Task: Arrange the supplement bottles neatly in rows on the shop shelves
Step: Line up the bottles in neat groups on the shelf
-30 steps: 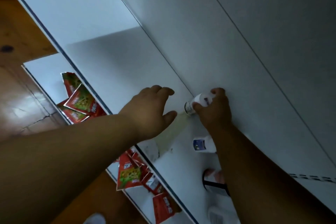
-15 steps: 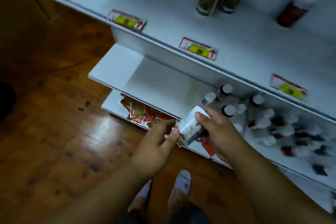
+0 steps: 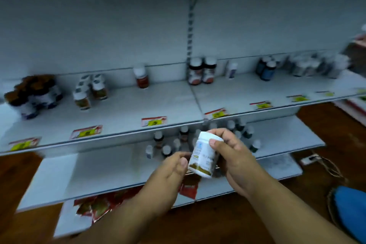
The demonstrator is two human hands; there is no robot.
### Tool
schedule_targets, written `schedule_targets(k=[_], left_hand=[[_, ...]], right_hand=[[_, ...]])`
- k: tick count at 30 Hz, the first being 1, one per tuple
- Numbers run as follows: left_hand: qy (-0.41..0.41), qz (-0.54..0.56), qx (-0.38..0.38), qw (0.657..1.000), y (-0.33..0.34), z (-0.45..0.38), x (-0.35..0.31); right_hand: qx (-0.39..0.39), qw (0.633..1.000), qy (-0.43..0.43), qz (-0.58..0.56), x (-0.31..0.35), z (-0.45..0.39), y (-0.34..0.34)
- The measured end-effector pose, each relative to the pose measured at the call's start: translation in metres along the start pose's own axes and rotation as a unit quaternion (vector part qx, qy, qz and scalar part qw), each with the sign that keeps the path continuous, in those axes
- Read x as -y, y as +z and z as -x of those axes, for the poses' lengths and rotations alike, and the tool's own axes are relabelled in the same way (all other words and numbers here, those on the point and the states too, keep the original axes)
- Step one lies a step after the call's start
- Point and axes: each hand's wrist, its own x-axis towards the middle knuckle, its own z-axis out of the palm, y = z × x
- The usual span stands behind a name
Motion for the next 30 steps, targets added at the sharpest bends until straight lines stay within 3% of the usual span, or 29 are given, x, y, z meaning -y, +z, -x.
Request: schedule_targets(k=[10,17,21,26,30], left_hand=[[0.017,0.007,0.088,0.996,0.216,-0.118,-0.100],[0.013,-0.029,0.062,0.998,0.278,-0.229,-0.147],[0.054,-0.055,0.086,0.993,0.298,-0.313,-0.156],[0.142,-0.160,0.077,0.974,0.328,-0.418,-0.167],[0.116,-0.286,0.073,0.948,0.356,-0.488,-0.161]], right_hand=[[-0.143,0.989,-0.035,-0.017,0.074,0.013,-0.253],[-0.163,0.976,-0.004,-0.148,0.109,-0.058,-0.349],[-0.225,0.955,-0.014,-0.191,0.124,-0.110,-0.398],[-0.273,0.960,-0.052,-0.036,0.157,-0.164,-0.476],[-0.275,0.952,-0.056,0.121,0.167,-0.212,-0.532]])
